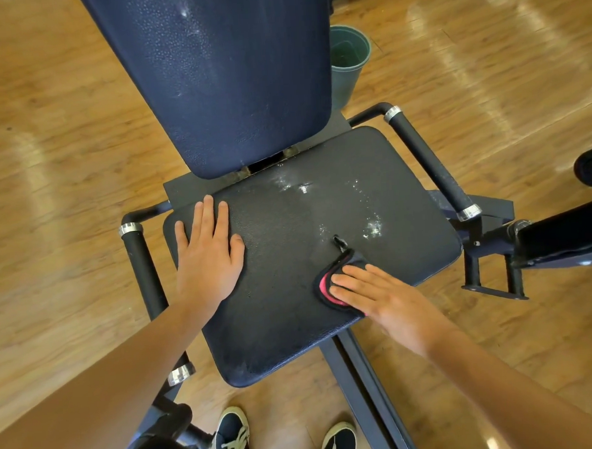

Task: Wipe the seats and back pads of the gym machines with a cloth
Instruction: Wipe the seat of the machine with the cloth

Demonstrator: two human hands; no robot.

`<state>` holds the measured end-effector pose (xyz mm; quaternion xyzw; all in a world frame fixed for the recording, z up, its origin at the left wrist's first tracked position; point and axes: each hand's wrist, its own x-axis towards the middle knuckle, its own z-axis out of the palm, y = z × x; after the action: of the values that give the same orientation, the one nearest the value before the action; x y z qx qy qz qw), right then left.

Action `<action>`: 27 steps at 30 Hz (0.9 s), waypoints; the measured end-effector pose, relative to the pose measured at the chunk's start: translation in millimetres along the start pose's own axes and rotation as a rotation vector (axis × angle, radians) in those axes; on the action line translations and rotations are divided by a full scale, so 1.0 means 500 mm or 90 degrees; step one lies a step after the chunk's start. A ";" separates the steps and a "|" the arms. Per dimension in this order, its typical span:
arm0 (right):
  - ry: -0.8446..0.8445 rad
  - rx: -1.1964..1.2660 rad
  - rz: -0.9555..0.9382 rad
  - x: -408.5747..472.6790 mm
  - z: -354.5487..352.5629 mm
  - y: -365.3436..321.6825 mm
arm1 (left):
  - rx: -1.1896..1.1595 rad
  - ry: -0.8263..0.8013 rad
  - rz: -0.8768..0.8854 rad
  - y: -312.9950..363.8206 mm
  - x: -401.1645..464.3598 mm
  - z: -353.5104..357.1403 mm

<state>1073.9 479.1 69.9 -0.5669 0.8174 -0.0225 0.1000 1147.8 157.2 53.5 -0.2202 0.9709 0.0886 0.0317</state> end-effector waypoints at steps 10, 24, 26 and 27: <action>0.248 0.203 0.533 0.003 0.003 0.030 | 0.002 0.009 0.003 -0.001 0.002 0.004; 0.122 0.018 0.169 0.038 0.001 -0.007 | 0.003 -0.002 -0.009 0.000 0.003 0.005; 0.123 0.023 0.203 0.023 0.004 0.041 | 0.003 -0.002 -0.009 0.000 0.002 0.005; 0.124 0.029 0.210 0.018 0.005 0.054 | 0.004 -0.003 -0.008 0.000 0.002 0.005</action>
<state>1046.4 480.6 62.4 -0.4179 0.9044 -0.0790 0.0353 1146.8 157.3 50.9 -0.2259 0.9697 0.0858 0.0351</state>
